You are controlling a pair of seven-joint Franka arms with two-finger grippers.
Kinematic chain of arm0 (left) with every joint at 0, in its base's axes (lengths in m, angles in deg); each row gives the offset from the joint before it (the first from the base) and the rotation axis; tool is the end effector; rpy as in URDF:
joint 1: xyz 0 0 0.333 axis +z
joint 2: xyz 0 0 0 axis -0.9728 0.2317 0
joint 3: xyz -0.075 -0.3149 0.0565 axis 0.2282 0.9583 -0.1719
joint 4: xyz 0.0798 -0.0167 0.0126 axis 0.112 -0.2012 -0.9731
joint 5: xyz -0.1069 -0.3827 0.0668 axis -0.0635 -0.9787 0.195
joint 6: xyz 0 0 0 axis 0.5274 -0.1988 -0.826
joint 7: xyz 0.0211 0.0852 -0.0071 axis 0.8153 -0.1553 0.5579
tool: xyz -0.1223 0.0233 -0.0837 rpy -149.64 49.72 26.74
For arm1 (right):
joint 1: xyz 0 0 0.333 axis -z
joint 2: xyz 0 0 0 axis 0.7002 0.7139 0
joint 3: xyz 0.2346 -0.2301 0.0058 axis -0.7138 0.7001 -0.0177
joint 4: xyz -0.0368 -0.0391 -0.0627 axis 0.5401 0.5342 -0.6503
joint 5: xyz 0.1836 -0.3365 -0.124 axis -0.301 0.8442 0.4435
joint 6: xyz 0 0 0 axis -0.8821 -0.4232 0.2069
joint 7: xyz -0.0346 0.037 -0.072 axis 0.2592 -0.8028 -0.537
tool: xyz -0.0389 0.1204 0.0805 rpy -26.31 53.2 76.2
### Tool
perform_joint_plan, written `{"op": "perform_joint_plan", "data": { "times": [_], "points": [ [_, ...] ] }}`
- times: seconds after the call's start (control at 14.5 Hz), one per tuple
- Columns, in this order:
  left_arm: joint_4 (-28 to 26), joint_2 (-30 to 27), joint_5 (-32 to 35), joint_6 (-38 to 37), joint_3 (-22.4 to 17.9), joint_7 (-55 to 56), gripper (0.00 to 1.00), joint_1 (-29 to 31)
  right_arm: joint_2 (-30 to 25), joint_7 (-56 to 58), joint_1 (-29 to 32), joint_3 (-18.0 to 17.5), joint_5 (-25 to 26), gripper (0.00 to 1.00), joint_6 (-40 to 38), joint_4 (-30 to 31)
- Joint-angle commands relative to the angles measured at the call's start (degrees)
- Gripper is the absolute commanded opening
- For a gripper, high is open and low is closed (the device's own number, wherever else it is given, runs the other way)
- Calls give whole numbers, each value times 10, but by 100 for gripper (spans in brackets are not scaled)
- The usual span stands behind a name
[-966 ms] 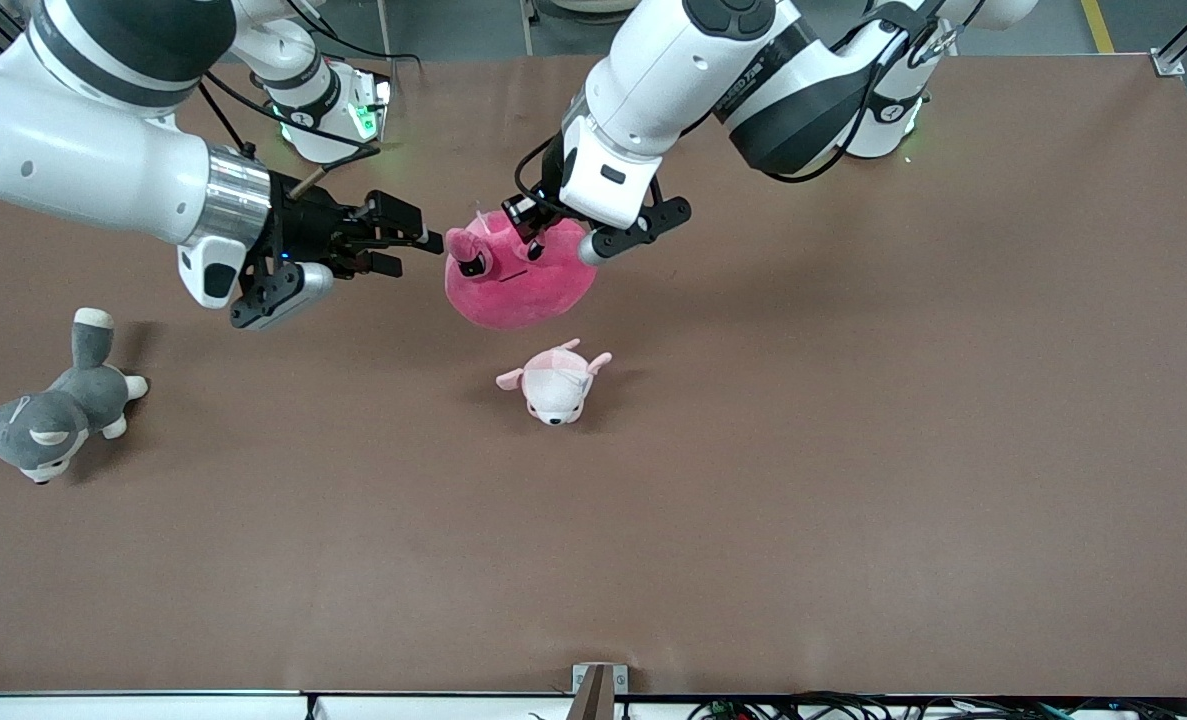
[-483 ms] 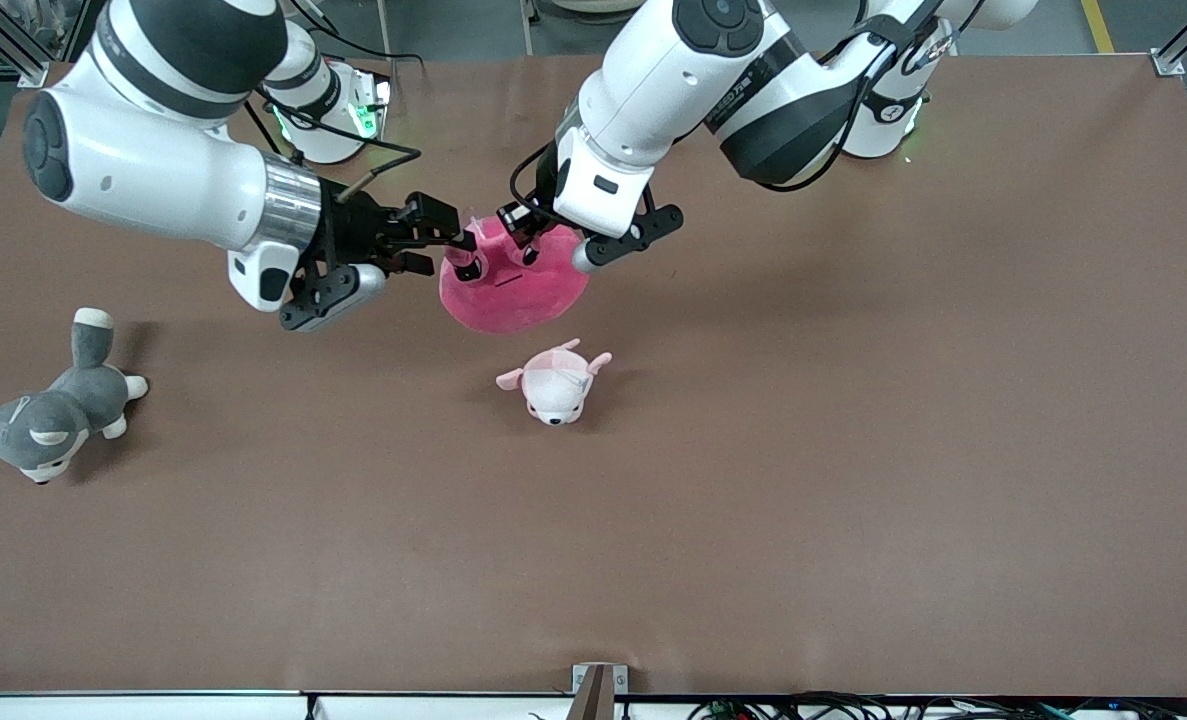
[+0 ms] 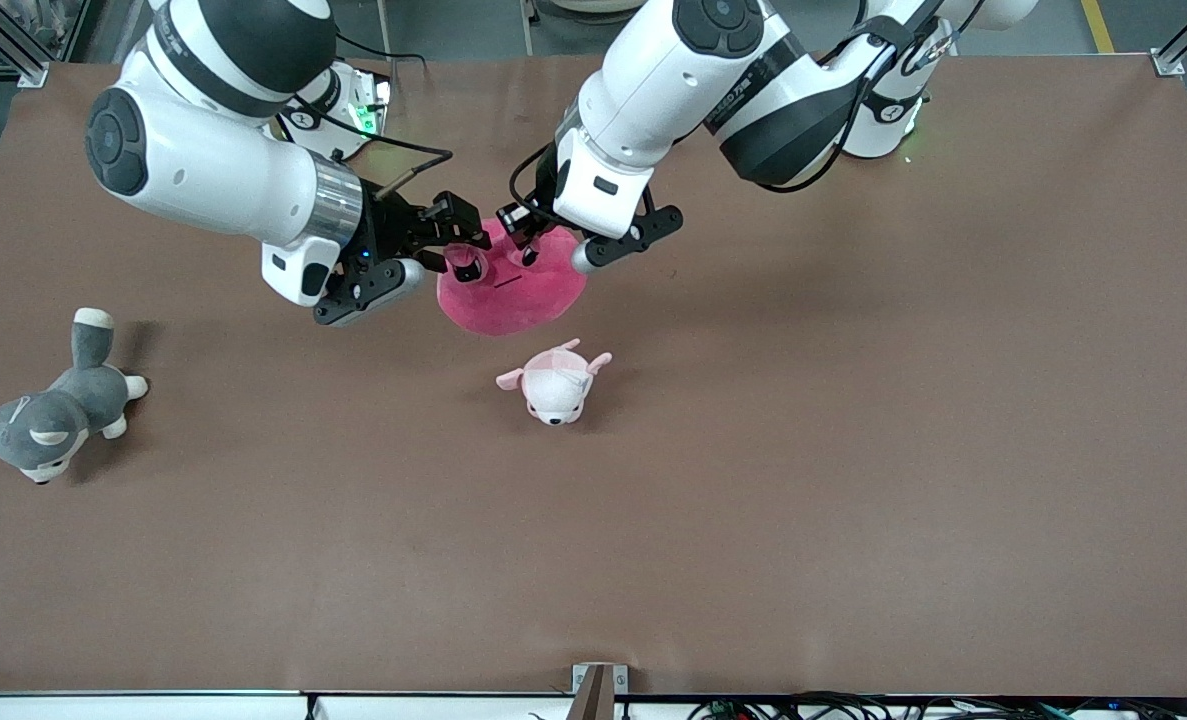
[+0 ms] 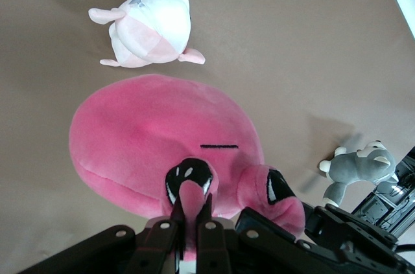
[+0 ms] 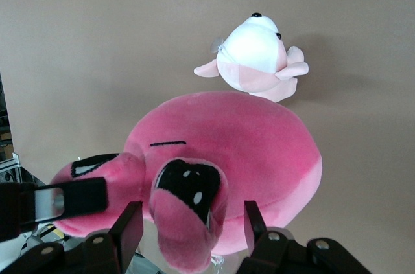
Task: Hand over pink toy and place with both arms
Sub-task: 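Close the right gripper on the plush and open the left gripper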
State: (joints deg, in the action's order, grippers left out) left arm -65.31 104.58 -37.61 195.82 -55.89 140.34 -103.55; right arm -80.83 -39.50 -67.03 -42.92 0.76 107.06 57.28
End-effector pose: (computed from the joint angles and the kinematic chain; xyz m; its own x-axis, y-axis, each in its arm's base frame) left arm 0.4858 -0.5566 0.5298 0.8167 0.4863 -0.3105 0.5758 -0.7218 0.3841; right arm 0.5323 0.3235 0.5097 0.9660 0.2274 -0.1231 0.1331 -0.8455 -0.5171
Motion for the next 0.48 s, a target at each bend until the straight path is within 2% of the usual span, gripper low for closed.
{"op": "perform_joint_plan", "data": {
  "times": [0.0, 0.07, 0.41],
  "points": [
    [17, 6, -8, 2, 0, 6, 0, -3, -5, -19, -12, 5, 7, 14, 1, 5],
    [17, 6, -8, 2, 0, 6, 0, -3, -5, -19, -16, 5, 7, 5, 1, 4],
    [17, 5, -7, 1, -1, 6, 0, -3, -6, -18, -17, 5, 7, 3, 1, 4]
  ]
}}
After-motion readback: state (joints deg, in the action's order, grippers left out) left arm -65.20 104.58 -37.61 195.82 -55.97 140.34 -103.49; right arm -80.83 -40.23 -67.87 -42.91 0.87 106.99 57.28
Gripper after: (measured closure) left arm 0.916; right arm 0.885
